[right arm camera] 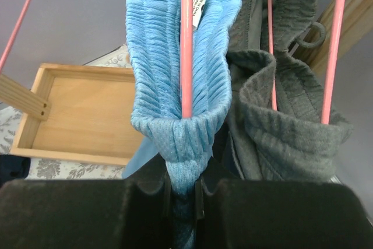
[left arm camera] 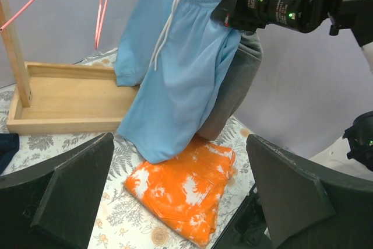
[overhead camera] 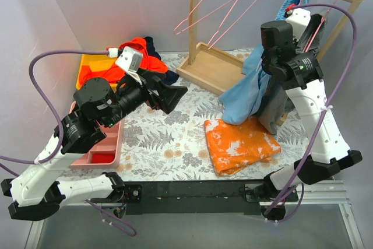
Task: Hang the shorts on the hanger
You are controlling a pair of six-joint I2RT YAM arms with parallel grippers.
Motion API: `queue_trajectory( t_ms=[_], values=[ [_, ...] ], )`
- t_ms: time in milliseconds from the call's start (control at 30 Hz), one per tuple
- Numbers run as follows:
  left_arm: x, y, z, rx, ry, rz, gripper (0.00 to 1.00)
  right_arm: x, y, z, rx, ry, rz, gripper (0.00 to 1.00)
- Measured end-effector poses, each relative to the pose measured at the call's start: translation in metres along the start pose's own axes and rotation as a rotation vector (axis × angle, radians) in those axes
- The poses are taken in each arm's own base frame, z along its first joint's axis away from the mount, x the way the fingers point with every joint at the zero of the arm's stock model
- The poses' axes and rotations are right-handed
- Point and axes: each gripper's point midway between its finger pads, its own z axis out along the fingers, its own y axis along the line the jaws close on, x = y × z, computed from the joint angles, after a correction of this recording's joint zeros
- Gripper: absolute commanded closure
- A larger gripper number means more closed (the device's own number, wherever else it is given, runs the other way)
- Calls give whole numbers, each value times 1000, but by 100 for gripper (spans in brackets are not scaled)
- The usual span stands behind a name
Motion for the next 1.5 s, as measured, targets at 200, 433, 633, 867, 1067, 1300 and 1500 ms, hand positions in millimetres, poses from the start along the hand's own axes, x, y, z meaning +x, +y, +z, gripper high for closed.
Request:
queue_trajectory(
  t_ms=[200,433,633,867,1067,1300,1500],
  values=[
    [0,-1,-1,2,4,-1,2,16,-4,17,21,44,-12,99],
    [2,0,-2,0,10,-10,2,41,1,31,-1,109,-22,72],
    [3,0,-3,0,9,-10,2,36,12,21,-95,116,17,37],
    [13,3,0,-5,23,-9,2,28,7,-14,-227,103,76,25],
    [19,5,3,-11,36,-9,2,16,-2,-52,-358,68,130,20],
    [31,19,10,-87,40,-40,2,-6,27,-97,-659,20,146,11],
    [83,60,27,-308,136,-109,2,26,113,-132,-908,78,0,8]
  ],
)
